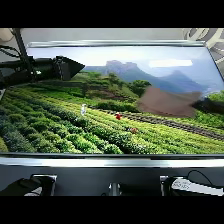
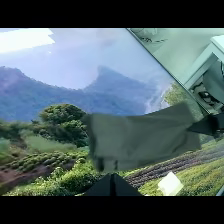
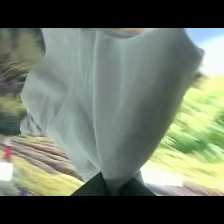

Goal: Fold the shirts.

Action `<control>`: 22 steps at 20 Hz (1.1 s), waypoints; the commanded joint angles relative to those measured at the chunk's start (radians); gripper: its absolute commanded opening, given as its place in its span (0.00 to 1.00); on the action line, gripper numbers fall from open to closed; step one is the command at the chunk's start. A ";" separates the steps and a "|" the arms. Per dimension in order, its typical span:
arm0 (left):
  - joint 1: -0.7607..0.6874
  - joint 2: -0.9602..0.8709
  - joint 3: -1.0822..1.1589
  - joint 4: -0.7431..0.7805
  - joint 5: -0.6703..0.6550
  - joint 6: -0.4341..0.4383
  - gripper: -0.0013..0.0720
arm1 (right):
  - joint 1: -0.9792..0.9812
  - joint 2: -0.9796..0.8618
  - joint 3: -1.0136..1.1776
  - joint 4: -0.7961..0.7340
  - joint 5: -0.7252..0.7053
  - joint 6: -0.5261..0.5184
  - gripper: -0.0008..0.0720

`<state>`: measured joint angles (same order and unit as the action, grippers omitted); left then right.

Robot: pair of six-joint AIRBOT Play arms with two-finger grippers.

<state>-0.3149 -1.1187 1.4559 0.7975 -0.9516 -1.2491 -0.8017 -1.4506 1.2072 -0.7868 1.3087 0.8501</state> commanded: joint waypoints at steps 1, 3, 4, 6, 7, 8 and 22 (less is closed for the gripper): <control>-0.018 0.000 0.000 0.001 0.000 0.001 0.05 | -0.305 0.047 -0.010 -0.232 0.141 0.031 0.04; -0.019 0.000 0.000 0.000 -0.002 0.000 0.05 | -0.408 0.054 -0.064 -0.288 0.135 0.053 0.04; -0.019 0.000 0.000 0.000 -0.002 0.000 0.05 | -0.446 0.065 -0.103 -0.301 0.114 0.051 0.04; -0.019 0.000 0.000 0.000 -0.002 0.001 0.05 | -0.485 0.087 -0.176 -0.323 0.082 0.051 0.04; -0.019 0.000 0.000 0.000 -0.001 0.001 0.05 | -0.488 0.096 -0.207 -0.341 0.070 0.051 0.04; -0.019 0.000 0.000 0.000 -0.001 0.001 0.05 | -0.485 0.103 -0.225 -0.373 0.068 0.050 0.04; -0.019 0.000 0.000 0.000 0.025 0.023 0.05 | -0.485 0.129 -0.333 -0.440 0.062 0.159 0.70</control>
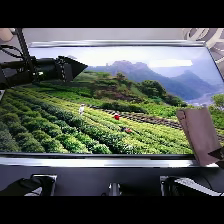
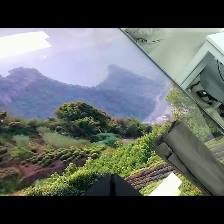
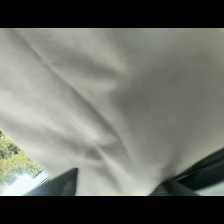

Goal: Fold the shirts.

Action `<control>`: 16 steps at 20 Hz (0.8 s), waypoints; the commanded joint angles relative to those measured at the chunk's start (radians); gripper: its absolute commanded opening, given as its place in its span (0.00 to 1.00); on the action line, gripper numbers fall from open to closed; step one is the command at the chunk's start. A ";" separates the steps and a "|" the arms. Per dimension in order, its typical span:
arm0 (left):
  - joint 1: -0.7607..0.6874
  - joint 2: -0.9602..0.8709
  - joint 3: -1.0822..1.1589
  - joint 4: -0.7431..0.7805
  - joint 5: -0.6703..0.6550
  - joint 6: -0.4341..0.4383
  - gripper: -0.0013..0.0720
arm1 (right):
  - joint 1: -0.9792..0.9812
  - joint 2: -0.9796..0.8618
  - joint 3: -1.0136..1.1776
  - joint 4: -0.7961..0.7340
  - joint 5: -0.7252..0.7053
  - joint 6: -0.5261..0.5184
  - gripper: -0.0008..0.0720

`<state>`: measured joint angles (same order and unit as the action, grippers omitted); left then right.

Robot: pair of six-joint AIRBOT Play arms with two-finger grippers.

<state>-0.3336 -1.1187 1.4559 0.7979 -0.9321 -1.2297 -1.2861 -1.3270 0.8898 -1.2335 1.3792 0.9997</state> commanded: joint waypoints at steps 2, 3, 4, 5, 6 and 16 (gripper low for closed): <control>0.000 0.000 0.000 0.000 0.005 0.003 0.05 | 0.000 0.030 -0.004 0.007 -0.032 0.009 0.69; 0.000 0.000 0.000 0.000 0.005 0.003 0.05 | 0.000 0.050 0.020 0.018 -0.063 0.009 0.69; 0.000 0.000 0.000 0.000 0.005 0.003 0.05 | 0.000 0.076 0.068 0.043 -0.092 0.008 0.69; 0.000 0.000 0.000 0.000 0.005 0.003 0.05 | 0.000 0.101 0.127 0.076 -0.126 0.008 0.69; 0.000 -0.001 0.000 0.000 0.006 0.004 0.05 | 0.000 0.124 0.204 0.105 -0.167 -0.003 0.69; 0.000 -0.163 0.116 0.819 -0.260 -0.385 0.05 | 0.652 0.111 0.728 -0.124 -0.154 -0.076 0.68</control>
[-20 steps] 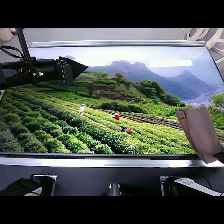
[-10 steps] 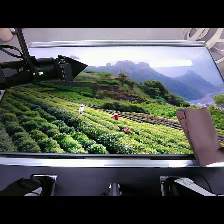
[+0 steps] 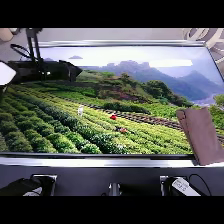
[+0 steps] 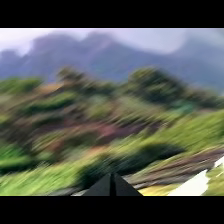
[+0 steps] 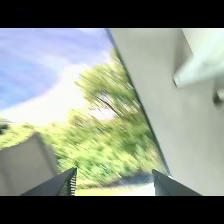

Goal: Fold the shirts.

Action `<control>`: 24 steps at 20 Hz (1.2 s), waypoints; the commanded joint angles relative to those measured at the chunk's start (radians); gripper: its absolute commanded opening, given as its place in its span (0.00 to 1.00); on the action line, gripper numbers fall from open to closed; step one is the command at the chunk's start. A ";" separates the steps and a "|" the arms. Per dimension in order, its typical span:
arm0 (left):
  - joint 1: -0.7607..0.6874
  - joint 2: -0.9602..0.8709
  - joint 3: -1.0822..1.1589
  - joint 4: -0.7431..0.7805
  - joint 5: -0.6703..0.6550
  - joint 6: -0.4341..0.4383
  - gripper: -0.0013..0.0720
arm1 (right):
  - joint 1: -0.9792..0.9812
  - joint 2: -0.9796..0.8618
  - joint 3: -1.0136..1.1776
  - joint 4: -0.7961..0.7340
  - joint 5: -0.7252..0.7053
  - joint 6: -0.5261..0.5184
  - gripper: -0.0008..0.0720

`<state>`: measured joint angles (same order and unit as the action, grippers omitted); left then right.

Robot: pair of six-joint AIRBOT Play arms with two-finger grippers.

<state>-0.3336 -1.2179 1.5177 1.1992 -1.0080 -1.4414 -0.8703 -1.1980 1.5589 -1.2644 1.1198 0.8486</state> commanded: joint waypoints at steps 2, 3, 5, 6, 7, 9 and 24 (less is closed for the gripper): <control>0.011 -0.092 0.040 0.564 -0.308 -0.187 0.05 | 0.427 -0.072 0.057 -0.180 0.285 0.215 0.68; 0.023 -0.099 0.013 0.548 -0.340 -0.193 0.18 | 0.500 -0.103 0.057 -0.201 0.349 0.239 0.70; 0.032 -0.100 -0.099 0.494 -0.390 -0.216 0.99 | 0.612 -0.166 0.055 -0.203 0.464 0.240 0.79; 0.034 -0.097 -0.163 0.494 -0.399 -0.218 1.00 | 0.646 -0.188 0.055 -0.203 0.494 0.240 0.79; 0.034 -0.087 -0.221 0.491 -0.391 -0.236 1.00 | 0.676 -0.198 0.055 -0.203 0.505 0.240 0.79; 0.033 -0.047 -0.262 0.433 -0.314 -0.247 1.00 | 0.716 -0.194 0.055 -0.221 0.494 0.240 0.79; 0.033 -0.029 -0.217 0.416 -0.146 -0.288 1.00 | 0.731 -0.195 0.043 -0.267 0.522 0.262 0.78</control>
